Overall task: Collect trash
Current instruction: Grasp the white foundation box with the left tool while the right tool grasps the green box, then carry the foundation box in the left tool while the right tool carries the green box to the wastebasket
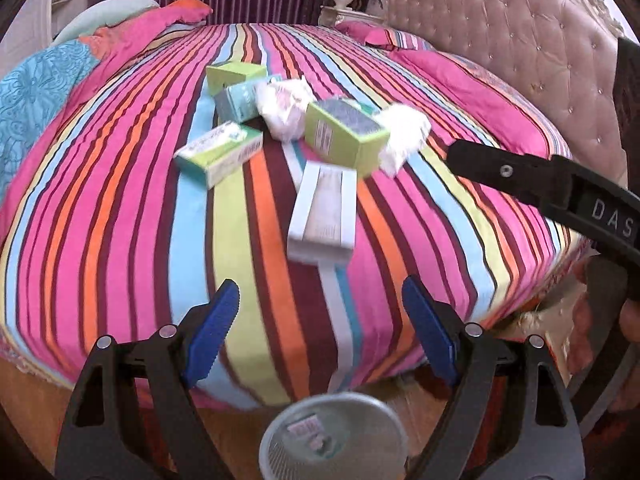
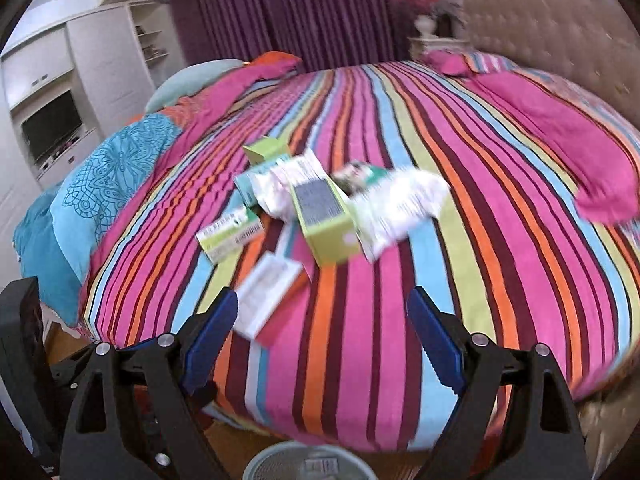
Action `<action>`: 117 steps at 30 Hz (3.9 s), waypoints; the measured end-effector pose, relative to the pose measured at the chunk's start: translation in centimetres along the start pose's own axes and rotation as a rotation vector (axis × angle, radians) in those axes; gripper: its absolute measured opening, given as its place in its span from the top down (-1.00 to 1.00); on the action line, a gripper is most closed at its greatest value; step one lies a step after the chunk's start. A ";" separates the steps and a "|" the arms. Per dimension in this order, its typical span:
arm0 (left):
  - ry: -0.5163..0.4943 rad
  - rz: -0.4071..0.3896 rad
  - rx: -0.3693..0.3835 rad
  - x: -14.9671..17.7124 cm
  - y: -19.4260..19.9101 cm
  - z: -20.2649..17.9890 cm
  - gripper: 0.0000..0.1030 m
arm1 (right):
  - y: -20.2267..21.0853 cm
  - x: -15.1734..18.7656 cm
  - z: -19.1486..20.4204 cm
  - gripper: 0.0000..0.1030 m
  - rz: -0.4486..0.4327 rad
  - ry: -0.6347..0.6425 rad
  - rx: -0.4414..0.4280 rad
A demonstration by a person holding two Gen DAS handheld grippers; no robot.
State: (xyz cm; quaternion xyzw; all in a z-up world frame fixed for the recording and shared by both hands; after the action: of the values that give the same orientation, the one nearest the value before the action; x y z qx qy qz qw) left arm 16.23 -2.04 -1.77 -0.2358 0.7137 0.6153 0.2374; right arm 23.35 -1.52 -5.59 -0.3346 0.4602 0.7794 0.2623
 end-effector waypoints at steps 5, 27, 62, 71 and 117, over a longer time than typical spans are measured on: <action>0.012 0.010 0.006 -1.3 -2.4 0.0 -0.58 | -3.2 -1.3 -0.5 -0.60 0.045 0.034 -0.007; 0.034 0.057 -0.031 -3.5 -9.2 0.5 -0.58 | -13.0 -2.8 -0.4 -0.49 0.201 0.132 0.017; 0.059 -0.011 -0.079 -2.5 -3.7 3.6 0.09 | -6.1 -3.4 -2.3 0.02 0.152 -0.133 -0.041; 0.064 -0.010 -0.076 -0.2 -0.9 4.9 0.09 | -1.5 -1.3 -2.6 0.02 0.104 -0.161 -0.035; 0.006 0.332 0.007 16.7 0.6 4.1 0.09 | 0.9 21.7 0.4 0.03 0.517 -0.379 -0.017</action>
State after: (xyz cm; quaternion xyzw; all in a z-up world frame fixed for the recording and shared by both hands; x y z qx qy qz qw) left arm 3.07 1.39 -12.40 -0.1159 0.7456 0.6430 0.1311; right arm 8.75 0.59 -21.48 -0.0577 0.4665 0.8724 0.1341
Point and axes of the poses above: each gripper's, at about its wrist camera, not at the fingertips, and y roughly against the way its jaws point, z to its left, x to its underside, the point moved 7 cm from there along -y, roughly the way its jaws point, and after that the axes turned 2 degrees about -x, right-handed, at the moved point
